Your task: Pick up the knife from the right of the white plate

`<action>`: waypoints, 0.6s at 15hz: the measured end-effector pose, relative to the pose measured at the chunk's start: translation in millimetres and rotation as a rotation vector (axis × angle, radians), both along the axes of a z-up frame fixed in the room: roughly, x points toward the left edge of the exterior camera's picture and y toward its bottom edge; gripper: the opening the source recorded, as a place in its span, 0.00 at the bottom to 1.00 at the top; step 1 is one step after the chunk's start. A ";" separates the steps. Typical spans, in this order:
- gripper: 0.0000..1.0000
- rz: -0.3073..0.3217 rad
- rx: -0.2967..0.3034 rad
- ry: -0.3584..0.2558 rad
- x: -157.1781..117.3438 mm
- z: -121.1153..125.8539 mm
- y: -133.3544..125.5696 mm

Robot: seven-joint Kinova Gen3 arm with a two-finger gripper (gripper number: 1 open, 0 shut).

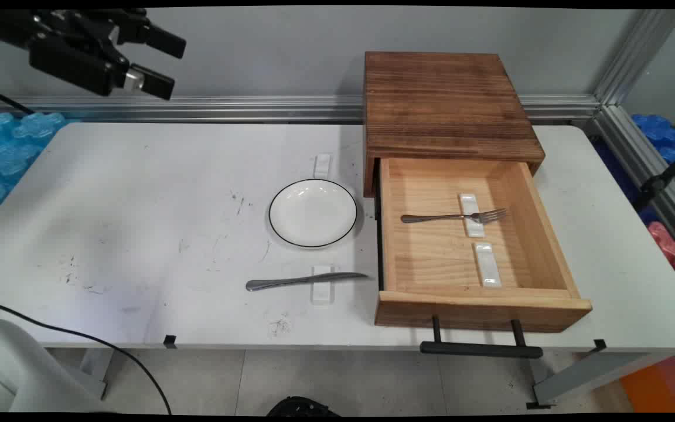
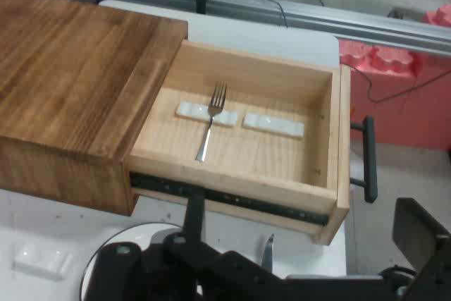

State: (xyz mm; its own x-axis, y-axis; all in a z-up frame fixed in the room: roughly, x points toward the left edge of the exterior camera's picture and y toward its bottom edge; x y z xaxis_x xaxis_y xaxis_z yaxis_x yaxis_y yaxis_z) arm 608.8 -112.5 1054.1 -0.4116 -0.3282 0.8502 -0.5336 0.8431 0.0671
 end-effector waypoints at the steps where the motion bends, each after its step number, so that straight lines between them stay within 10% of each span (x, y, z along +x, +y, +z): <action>1: 1.00 0.004 0.000 0.007 -0.9 1.9 -0.4; 9: 1.00 -0.026 0.033 -0.009 -59.9 -16.8 -28.0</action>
State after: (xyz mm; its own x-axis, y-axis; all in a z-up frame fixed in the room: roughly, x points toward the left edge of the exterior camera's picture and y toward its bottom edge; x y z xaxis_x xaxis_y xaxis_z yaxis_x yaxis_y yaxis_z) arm 548.8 -140.4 1037.3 -0.4279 -0.3450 0.8354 -0.5125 0.8539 0.0902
